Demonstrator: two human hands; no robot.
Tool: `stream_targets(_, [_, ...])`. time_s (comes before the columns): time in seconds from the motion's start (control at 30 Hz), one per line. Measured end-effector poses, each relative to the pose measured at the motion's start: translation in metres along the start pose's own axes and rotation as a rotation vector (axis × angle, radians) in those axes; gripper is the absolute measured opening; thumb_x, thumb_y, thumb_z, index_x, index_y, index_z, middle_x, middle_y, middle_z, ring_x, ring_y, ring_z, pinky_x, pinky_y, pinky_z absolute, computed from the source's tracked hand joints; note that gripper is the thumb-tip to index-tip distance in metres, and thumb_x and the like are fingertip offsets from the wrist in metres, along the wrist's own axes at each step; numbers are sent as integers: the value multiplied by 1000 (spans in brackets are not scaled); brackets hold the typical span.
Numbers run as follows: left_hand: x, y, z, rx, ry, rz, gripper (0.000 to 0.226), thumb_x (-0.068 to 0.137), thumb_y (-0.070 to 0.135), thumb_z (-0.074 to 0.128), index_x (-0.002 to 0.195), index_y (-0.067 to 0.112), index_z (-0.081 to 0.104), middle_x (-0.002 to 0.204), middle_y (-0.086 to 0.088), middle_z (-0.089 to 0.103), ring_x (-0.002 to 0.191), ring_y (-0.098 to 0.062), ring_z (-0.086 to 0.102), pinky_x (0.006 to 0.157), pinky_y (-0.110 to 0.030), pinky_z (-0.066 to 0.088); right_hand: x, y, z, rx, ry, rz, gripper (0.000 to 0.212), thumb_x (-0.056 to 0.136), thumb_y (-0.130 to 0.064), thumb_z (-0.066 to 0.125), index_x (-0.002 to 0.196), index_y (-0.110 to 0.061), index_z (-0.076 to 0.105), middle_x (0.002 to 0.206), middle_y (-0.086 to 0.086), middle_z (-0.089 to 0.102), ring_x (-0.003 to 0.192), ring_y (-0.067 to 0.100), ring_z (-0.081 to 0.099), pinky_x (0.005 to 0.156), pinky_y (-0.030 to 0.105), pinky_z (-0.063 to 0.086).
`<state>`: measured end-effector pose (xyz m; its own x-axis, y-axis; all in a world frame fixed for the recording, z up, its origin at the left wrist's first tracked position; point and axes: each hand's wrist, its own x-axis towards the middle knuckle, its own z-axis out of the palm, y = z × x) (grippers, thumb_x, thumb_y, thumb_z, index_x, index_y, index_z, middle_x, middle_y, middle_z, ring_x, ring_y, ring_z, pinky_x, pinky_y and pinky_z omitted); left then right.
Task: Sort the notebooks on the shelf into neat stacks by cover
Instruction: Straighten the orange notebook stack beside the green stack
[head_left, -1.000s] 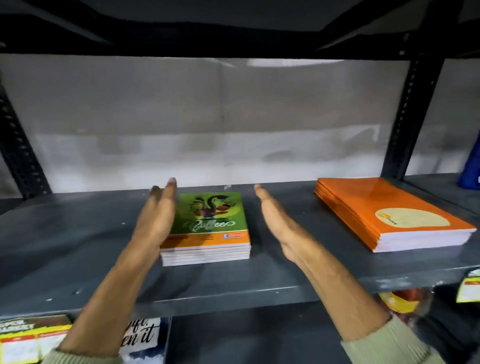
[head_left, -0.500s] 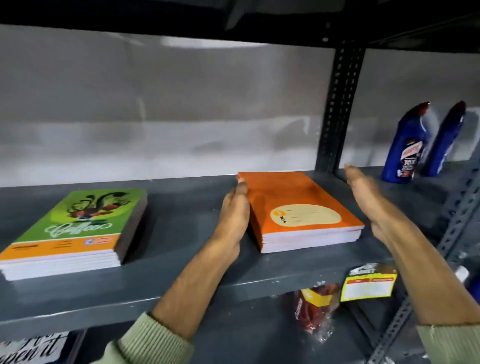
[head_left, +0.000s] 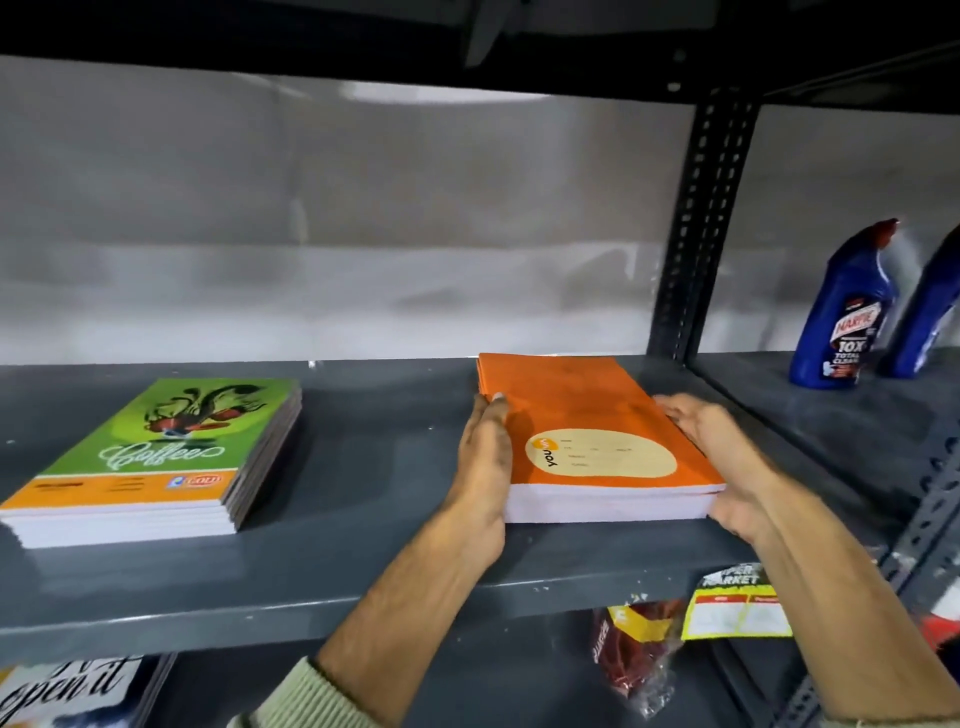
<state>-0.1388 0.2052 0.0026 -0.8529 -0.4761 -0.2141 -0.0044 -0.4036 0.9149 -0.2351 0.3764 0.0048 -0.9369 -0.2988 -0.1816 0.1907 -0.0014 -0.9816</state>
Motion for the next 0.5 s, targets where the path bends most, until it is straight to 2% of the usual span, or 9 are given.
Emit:
stream_targets(0.07, [-1,7,-12,-7,15,-7,38,104,38,42,133,21,60,111,-13,76,71,-24,75,45,-27,59,-2,4,12,-7,-14,-2,33,96,-37,52,94,-13,75,85,13,79,81,34,70,85,48,55])
stream_targets(0.17, [-3,16,-36,4,34,-11,34,103,36,44,125,18,64,105,-15,78,69,-26,74,46,-28,59,-5,8,34,-10,-64,-19,34,97,-37,50,91,-14,73,80,13,78,70,30,71,71,39,57])
stream_targets(0.3, [-5,29,-75,22,88,5,35,101,42,45,116,18,67,87,-11,80,58,-23,76,45,-27,57,-11,12,74,-25,-132,-33,31,98,-35,52,96,-12,72,87,16,77,71,30,72,61,35,59])
stream_targets(0.37, [-5,35,-93,25,104,25,35,101,40,47,115,17,68,83,-11,80,53,-21,74,41,-25,55,-13,14,95,-27,-142,-32,32,98,-36,52,105,-11,72,99,20,77,81,35,71,67,40,60])
stream_targets(0.43, [-7,40,-111,32,103,39,34,101,41,47,111,17,70,78,-9,80,50,-19,73,41,-24,54,-15,16,114,-33,-150,-30,36,99,-37,50,111,-10,71,105,21,77,91,39,72,82,50,58])
stream_targets(0.5, [-5,43,-127,42,109,53,30,101,41,48,101,21,70,68,-3,79,50,-17,74,51,-27,58,-18,19,130,-44,-155,-29,34,99,-36,49,112,-14,71,102,17,78,99,40,72,91,55,55])
